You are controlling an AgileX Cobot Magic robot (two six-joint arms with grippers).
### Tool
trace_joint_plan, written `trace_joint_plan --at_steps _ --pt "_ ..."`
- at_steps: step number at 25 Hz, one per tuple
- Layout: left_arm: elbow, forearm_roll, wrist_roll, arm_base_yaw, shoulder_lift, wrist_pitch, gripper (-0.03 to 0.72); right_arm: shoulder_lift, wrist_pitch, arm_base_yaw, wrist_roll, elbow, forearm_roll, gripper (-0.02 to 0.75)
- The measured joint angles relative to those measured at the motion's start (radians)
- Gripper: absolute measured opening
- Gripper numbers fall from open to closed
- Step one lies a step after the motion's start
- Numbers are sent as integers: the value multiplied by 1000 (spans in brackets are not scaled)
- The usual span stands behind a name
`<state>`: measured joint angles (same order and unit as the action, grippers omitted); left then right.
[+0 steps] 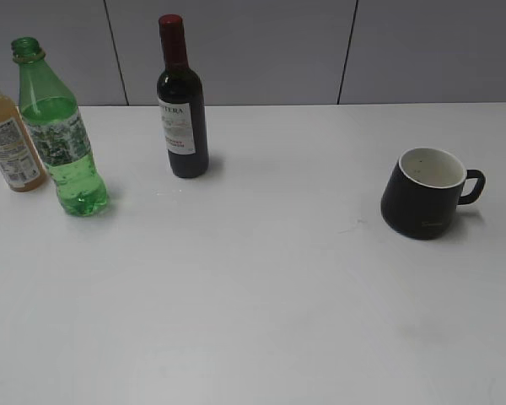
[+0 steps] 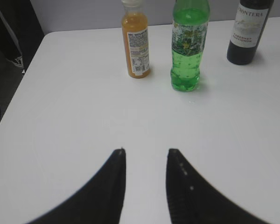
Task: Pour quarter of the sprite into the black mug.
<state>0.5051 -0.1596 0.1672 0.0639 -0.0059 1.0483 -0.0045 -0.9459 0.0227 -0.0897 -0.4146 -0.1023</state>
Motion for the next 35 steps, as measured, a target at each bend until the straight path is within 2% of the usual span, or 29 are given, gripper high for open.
trace_joint_plan --at_steps 21,35 --pt "0 0 0 0 0 0 237 0 8 0 0 -4 0 596" --pt "0 0 0 0 0 0 237 151 328 0 0 -23 -1 596"
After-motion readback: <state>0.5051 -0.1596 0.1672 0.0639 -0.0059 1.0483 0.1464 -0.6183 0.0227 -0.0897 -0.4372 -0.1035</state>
